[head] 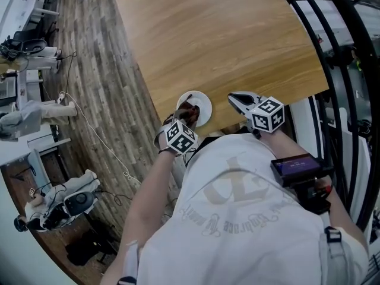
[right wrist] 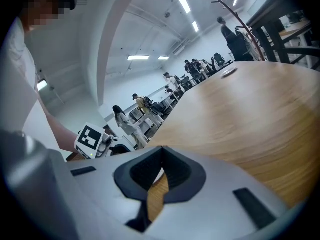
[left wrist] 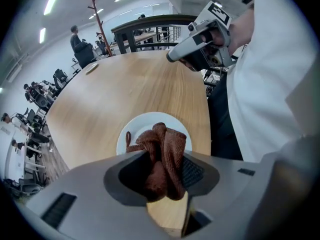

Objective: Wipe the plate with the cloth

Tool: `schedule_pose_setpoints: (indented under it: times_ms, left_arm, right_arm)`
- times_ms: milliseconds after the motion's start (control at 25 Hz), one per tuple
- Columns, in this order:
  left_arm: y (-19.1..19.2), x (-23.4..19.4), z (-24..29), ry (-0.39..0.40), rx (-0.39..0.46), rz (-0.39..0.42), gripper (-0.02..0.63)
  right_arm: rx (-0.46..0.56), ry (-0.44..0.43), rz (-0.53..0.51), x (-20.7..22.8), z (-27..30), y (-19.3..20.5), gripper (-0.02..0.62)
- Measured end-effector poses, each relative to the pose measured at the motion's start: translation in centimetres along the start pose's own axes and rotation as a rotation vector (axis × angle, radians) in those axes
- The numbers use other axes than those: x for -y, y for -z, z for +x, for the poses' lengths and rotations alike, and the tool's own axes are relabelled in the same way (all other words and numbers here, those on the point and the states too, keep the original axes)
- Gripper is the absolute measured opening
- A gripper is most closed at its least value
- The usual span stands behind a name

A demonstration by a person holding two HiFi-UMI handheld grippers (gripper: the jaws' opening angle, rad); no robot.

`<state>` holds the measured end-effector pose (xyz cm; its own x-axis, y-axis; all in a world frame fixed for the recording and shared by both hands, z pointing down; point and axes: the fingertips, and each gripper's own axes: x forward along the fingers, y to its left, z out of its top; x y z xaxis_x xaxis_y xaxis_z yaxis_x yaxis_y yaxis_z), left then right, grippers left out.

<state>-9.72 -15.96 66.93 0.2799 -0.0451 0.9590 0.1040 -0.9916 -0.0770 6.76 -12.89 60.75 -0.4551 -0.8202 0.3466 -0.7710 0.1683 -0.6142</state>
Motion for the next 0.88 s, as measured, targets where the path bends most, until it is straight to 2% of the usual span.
schedule_pose_setpoints:
  times_ms: [160,280,640,880]
  left_arm:
    - [1.4,0.8,-0.8,-0.006,-0.003,-0.035,0.169]
    - [1.1,1.0,-0.4,0.000,0.009,-0.028,0.169]
    - [-5.1,0.3,0.8,0.037,0.083,0.015,0.169]
    - [-7.5,0.7,1.0,0.099,0.132,-0.026,0.169]
  right_arm:
    - [-0.008,-0.015,-0.007,-0.4,0.8,-0.2,0.014]
    - [-0.008,-0.012,-0.004,-0.2,1.2,0.2,0.012]
    - [0.008,0.035,0.016,0.9,-0.8,0.3,0.014]
    - [0.011,0.054,0.026,1.5,-1.8,0.5,0.014]
